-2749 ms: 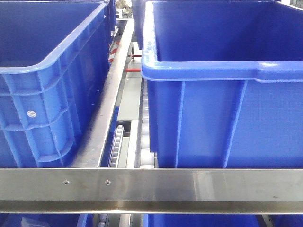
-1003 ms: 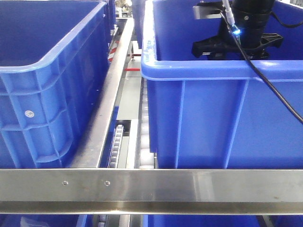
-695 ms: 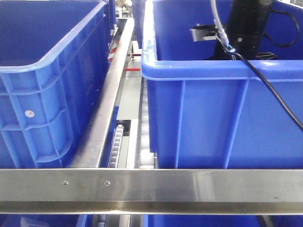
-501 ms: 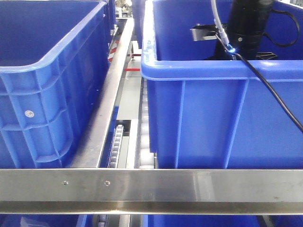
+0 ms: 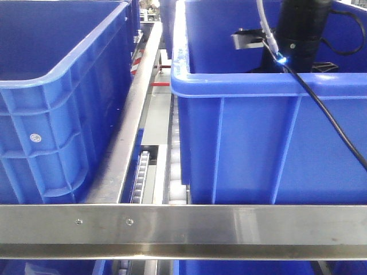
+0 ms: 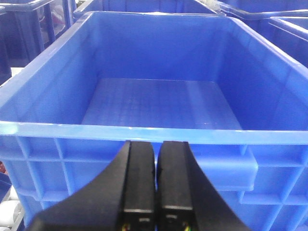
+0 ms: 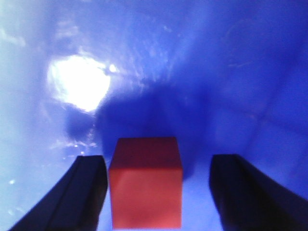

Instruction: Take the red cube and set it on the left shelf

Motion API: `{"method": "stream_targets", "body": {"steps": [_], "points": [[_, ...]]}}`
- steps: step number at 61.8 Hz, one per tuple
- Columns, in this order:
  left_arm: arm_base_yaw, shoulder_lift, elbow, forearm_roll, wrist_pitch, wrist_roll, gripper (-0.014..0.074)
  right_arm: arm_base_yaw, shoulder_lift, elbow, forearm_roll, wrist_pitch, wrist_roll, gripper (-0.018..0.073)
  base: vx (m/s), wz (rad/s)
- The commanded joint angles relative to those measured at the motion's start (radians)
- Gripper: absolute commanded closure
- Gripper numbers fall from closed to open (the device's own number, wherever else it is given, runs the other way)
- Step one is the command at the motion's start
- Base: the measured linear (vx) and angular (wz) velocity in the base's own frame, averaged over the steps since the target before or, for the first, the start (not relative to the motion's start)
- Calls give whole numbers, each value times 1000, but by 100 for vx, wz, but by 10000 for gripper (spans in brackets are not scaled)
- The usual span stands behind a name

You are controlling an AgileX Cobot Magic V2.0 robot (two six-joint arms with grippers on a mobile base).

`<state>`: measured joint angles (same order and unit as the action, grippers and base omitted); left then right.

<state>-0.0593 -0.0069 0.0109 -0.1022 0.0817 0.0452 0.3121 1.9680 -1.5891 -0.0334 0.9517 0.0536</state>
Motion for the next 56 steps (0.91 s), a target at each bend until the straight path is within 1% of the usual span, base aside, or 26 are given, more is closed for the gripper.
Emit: {"method": "stream_targets", "body": {"steps": [1,9,14,20,21,22,26,32,36,48,56], "points": [[-1,-14,24,-2,-90,-5,495,0,-112,-31,-8,-49,-5,-9,0,0],[-1,-14,24,-2,-90,-5,495,0,-181,-31,-50,-54,-5,1,0,0],[-1,-14,24,-2,-90,-5,495,-2,-231,-27,-87,-41,-5,57,-2,13],[-1,-14,24,-2,-90,-5,495,-2,-303,-5,-115,-37,-5,198,-2,9],[-1,-14,24,-2,-90,-5,495,-2,-316,6,-121,-42,-5,238,0,0],[-1,-14,24,-2,-90,-5,495,-2,-337,20,-127,-49,-5,279,0,0],[-1,-14,24,-2,-90,-5,495,-2,-407,68,-138,-85,-5,395,0,0],[-1,-14,24,-2,-90,-5,495,-2,-522,177,-142,-167,-5,520,0,0],[-1,-14,24,-2,-90,-5,495,-2,-609,276,-142,-238,-5,502,0,0],[-1,-14,24,-2,-90,-5,495,-2,-896,550,-142,-426,-5,506,0,0],[-1,-14,24,-2,-90,-5,495,-2,-1114,729,-142,-512,-5,506,0,0]]}}
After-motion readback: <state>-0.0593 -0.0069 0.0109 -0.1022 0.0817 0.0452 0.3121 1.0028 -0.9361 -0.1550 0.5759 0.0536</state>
